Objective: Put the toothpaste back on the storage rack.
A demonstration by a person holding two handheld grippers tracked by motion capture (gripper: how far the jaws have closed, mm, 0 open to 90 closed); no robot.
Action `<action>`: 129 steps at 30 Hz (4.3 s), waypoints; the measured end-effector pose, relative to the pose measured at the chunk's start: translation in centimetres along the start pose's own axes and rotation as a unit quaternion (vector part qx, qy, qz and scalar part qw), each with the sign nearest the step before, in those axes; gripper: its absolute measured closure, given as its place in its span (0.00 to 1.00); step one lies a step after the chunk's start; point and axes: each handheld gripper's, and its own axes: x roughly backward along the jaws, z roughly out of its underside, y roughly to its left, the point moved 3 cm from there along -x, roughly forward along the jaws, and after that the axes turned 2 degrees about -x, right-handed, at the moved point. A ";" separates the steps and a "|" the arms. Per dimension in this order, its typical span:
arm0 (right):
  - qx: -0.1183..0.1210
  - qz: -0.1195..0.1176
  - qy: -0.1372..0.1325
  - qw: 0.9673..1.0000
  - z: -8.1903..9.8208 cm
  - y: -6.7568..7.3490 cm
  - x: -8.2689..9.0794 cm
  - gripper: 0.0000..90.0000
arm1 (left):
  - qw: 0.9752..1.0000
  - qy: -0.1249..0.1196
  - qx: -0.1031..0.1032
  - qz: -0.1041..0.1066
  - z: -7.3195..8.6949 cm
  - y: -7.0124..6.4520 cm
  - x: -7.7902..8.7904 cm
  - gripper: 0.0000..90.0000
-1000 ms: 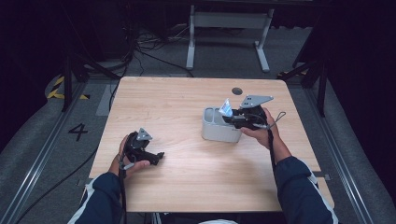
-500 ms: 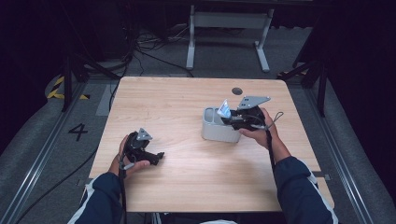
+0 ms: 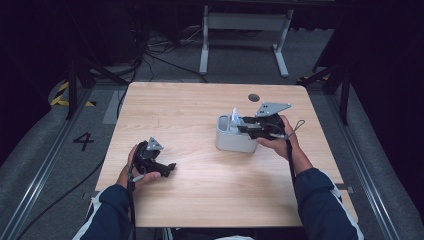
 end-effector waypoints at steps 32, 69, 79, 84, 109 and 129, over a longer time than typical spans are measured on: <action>0.024 0.046 0.044 0.998 1.3 1.7 4.4 0.37 | 1.000 0.000 0.001 0.001 0.0 0.0 0.0 0.00; 0.022 0.102 0.133 0.986 12.1 0.7 8.8 0.32 | 1.000 0.000 0.000 0.000 0.0 0.0 0.0 0.00; -0.028 0.101 0.127 0.986 15.6 0.3 9.8 0.32 | 1.000 0.000 0.001 0.000 0.0 0.0 0.0 0.00; -0.039 0.100 0.139 0.984 17.5 0.4 10.3 0.32 | 1.000 0.000 0.000 0.000 0.0 0.0 0.0 0.00; -0.130 0.087 0.076 0.985 22.0 -0.6 12.6 0.24 | 1.000 0.000 0.001 -0.004 0.0 -0.1 0.1 0.00; -0.135 0.094 0.080 0.983 22.0 -0.7 12.5 0.20 | 1.000 0.000 0.007 -0.008 -0.1 -0.2 -0.1 0.00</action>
